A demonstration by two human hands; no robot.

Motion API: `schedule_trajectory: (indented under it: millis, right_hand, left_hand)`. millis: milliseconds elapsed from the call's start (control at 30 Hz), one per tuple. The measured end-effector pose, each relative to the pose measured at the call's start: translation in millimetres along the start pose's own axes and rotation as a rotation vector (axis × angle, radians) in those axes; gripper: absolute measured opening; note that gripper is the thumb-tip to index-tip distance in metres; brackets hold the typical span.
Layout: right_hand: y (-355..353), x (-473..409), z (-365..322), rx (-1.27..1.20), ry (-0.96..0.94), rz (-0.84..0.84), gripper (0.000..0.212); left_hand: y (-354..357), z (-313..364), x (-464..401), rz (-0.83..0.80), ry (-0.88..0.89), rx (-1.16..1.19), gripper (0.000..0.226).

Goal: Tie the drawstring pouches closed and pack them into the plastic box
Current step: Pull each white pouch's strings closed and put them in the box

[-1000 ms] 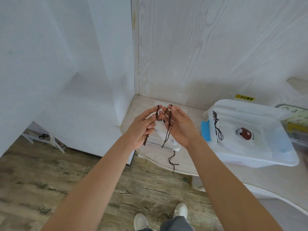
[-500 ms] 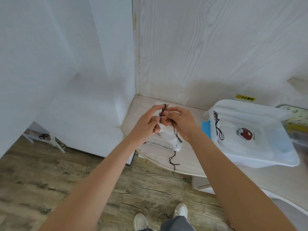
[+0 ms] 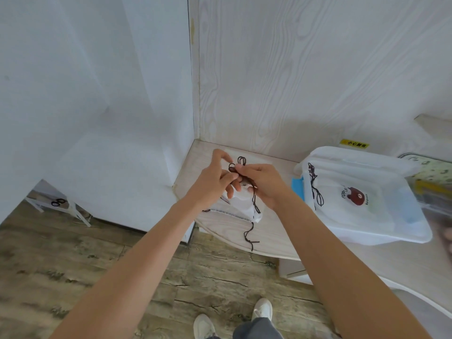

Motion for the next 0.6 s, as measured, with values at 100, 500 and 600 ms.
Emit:
schedule_trajectory:
  millis: [100, 500, 600]
  right_hand:
    - [-1.0, 0.3, 5.9, -0.196, 0.084, -0.080, 0.016]
    - [-10.8, 9.3, -10.1, 0.078, -0.152, -0.068, 0.012]
    - [-11.6, 15.6, -24.2, 0.373, -0.298, 0.088, 0.007]
  left_hand:
    - [-5.9, -12.0, 1.8, 0.115, -0.179, 0.221, 0.017]
    - [-3.5, -25.0, 7.6, 0.273, -0.422, 0.668, 0.006]
    - [-3.4, -26.4, 9.6, 0.294, -0.440, 0.699, 0.007]
Point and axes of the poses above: each hand's wrist, its own x-axis away from the middle knuckle, its own y-axis out of the palm, z = x × y, the point moved 6 cm from there along -x, towards the middle knuckle, and after that the axes turned 11 degrees about y, right-handed, at the moved point
